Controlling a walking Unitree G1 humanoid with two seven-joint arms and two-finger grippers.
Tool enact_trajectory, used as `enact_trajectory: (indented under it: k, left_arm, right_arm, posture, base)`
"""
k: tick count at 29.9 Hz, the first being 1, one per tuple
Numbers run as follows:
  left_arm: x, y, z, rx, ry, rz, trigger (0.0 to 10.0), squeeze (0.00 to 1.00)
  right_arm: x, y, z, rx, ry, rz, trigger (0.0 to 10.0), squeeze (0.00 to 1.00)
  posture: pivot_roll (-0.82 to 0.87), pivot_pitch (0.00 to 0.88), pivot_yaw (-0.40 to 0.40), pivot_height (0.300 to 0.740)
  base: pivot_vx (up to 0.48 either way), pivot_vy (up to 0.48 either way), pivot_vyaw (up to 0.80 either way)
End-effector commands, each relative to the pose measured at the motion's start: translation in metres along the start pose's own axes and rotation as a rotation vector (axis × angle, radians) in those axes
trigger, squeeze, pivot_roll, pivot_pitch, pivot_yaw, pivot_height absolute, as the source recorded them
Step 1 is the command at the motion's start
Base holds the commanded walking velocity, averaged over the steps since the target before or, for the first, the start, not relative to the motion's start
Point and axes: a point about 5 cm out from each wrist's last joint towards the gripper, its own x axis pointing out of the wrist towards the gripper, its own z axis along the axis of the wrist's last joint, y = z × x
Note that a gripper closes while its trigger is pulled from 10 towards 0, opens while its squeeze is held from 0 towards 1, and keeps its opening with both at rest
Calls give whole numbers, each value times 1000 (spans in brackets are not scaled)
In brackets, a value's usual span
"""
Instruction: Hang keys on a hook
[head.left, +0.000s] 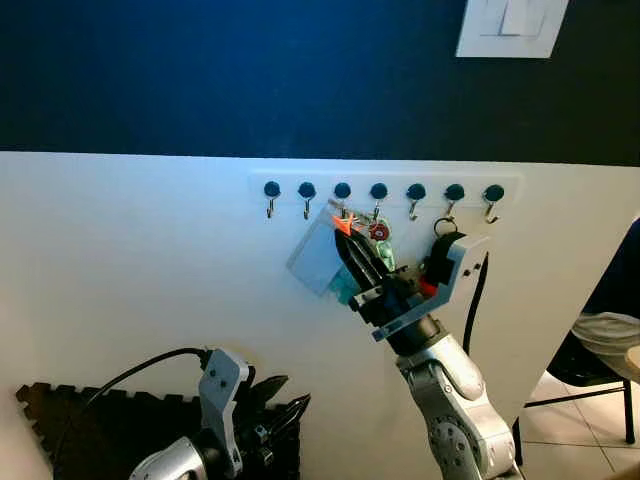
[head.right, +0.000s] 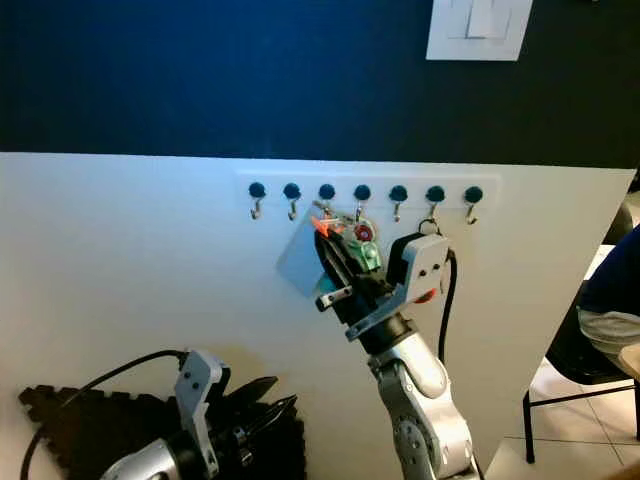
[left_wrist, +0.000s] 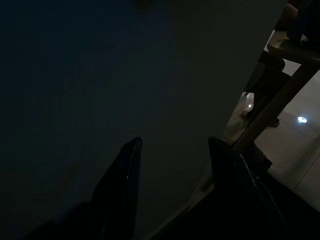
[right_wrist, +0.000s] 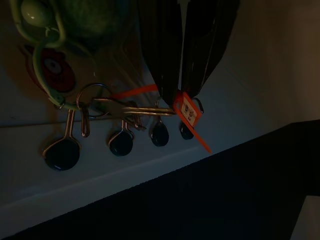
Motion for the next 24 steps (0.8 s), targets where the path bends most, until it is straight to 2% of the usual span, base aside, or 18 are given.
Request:
enact_trajectory:
  k: [1, 9, 13, 17, 18, 22, 24]
  left_arm:
    - [-3, 1, 1, 15, 8, 3, 10000, 0]
    - [-2, 1, 0, 14, 9, -1, 10000, 0]
    - [-1, -1, -1, 14, 13, -6, 10000, 0]
    - [-1, -2, -2, 14, 16, -12, 10000, 0]
    - [-1, -2, -2, 14, 16, -12, 10000, 0]
    - [0, -4, -2, 15, 19, -20, 10000, 0]
    - [0, -4, -2, 15, 19, -22, 10000, 0]
  right_arm:
    - [4, 8, 2, 16, -7, 44, 10000, 0]
    - [3, 7, 1, 17, 10, 43, 10000, 0]
    - [-2, 3, -7, 4, 59, 22, 10000, 0]
    - [-11, -18, -14, -35, 117, -105, 10000, 0]
    - [-11, -18, -14, -35, 117, -105, 10000, 0]
    - [-20, -40, -17, -78, 162, -223, 10000, 0]
    - [-22, -46, -16, -88, 164, -252, 10000, 0]
  posture:
    - [89, 47, 2, 740]
    - [86, 46, 2, 740]
    - [89, 47, 3, 740]
    - [89, 47, 5, 740]
    - [89, 47, 5, 740]
    - [88, 47, 7, 740]
    - [88, 47, 7, 740]
  base:
    - [0, 0, 0]
    - [0, 0, 0]
    - [0, 0, 0]
    - [0, 0, 0]
    - [0, 0, 0]
    - [0, 0, 0]
    - [0, 0, 0]
